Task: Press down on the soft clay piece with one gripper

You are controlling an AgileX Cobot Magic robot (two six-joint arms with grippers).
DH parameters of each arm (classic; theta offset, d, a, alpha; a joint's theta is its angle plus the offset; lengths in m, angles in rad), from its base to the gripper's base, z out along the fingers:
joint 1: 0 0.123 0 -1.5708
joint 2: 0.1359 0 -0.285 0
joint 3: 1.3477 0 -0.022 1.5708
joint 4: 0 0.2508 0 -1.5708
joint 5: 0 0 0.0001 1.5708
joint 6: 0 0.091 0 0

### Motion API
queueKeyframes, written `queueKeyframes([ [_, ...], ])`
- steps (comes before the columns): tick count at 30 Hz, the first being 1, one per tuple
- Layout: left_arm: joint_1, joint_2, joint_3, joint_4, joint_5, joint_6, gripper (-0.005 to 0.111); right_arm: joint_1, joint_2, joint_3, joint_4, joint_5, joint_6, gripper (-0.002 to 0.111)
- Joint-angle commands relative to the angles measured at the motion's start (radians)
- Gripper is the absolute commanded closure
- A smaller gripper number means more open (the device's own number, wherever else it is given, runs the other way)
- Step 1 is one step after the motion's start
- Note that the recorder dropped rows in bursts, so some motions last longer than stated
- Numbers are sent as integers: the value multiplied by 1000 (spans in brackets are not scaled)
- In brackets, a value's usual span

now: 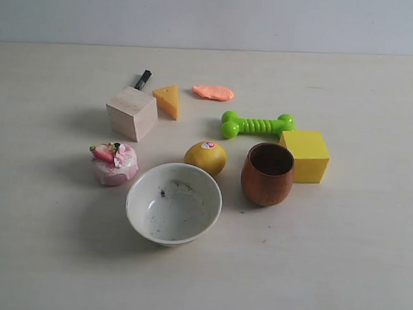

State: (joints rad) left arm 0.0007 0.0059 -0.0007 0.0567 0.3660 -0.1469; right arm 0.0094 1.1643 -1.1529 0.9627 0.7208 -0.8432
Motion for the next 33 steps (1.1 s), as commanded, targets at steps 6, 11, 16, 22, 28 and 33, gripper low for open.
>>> queueKeyframes([
  [6,2,-6,1,-6,-7,-1,107,219,292,-274,-502,45,439,108],
  [11,2,-6,1,-6,-7,-1,107,292,469,-455,-692,176,635,108],
  [16,2,-6,1,-6,-7,-1,107,316,662,-612,-782,296,696,108],
  [22,2,-6,1,-6,-7,-1,107,316,793,-643,-776,212,694,108],
  [28,2,-6,1,-6,-7,-1,107,316,805,-643,-744,131,724,108],
  [33,2,-6,1,-6,-7,-1,107,316,805,-643,-726,61,733,108],
])
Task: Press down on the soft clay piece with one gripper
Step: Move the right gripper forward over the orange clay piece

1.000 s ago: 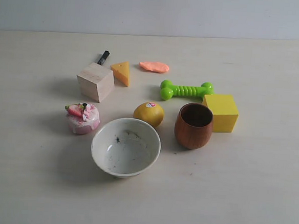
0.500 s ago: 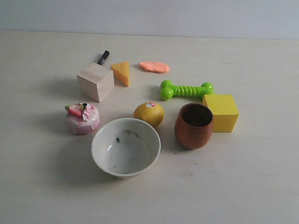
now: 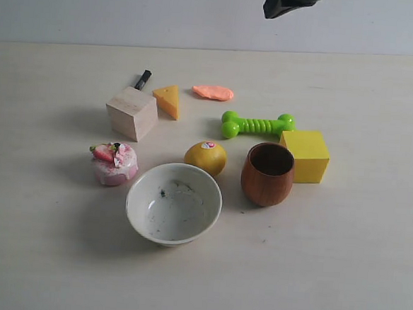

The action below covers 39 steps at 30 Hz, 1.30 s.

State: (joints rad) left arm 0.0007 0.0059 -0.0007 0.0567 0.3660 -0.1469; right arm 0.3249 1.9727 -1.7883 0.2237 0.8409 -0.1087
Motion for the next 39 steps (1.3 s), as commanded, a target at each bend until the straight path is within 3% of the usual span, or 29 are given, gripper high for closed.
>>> queueKeyframes([
  [1,2,-6,1,-6,-7,-1,107,0,-2,-8,13,-59,-11,108],
  [6,2,-6,1,-6,-7,-1,107,6,112,-94,51,35,-22,108],
  [15,2,-6,1,-6,-7,-1,107,59,324,-205,-15,7,-18,108],
  [30,2,-6,1,-6,-7,-1,107,59,345,-205,-39,-45,-104,108],
  [33,2,-6,1,-6,-7,-1,107,38,345,-205,-82,-50,-72,108],
  [39,2,-6,1,-6,-7,-1,107,-39,345,-205,33,-65,-101,108],
])
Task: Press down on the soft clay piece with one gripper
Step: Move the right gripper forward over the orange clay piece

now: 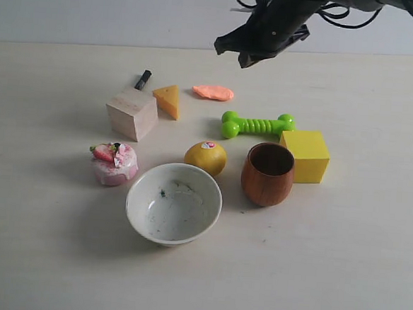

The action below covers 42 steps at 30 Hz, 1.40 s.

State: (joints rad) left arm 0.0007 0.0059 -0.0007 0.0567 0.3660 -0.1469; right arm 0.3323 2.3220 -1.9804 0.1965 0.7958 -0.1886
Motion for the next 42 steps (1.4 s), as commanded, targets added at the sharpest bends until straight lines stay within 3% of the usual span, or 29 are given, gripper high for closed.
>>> queueKeyframes([
  [1,2,-6,1,-6,-7,-1,107,-54,-4,-13,84,-26,-42,108],
  [6,2,-6,1,-6,-7,-1,107,-53,12,-13,153,-90,-90,108],
  [42,2,-6,1,-6,-7,-1,107,-48,155,-13,532,-95,-497,108],
])
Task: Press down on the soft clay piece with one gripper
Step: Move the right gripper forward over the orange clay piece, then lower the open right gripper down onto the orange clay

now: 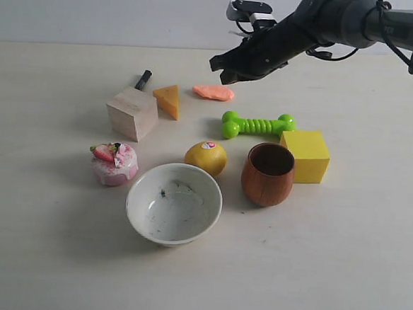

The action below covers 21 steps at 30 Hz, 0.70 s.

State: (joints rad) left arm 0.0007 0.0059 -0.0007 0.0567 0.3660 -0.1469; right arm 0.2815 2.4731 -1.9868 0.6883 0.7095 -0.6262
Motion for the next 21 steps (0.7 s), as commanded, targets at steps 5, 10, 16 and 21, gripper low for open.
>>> queueKeyframes([
  [5,2,-6,1,-6,-7,-1,107,3,5,-6,38,-28,-73,108],
  [10,2,-6,1,-6,-7,-1,107,3,13,-6,38,-31,-87,108],
  [16,2,-6,1,-6,-7,-1,107,3,41,-6,41,-47,-94,108],
  [21,2,-6,1,-6,-7,-1,107,3,41,-6,76,-68,-141,108],
])
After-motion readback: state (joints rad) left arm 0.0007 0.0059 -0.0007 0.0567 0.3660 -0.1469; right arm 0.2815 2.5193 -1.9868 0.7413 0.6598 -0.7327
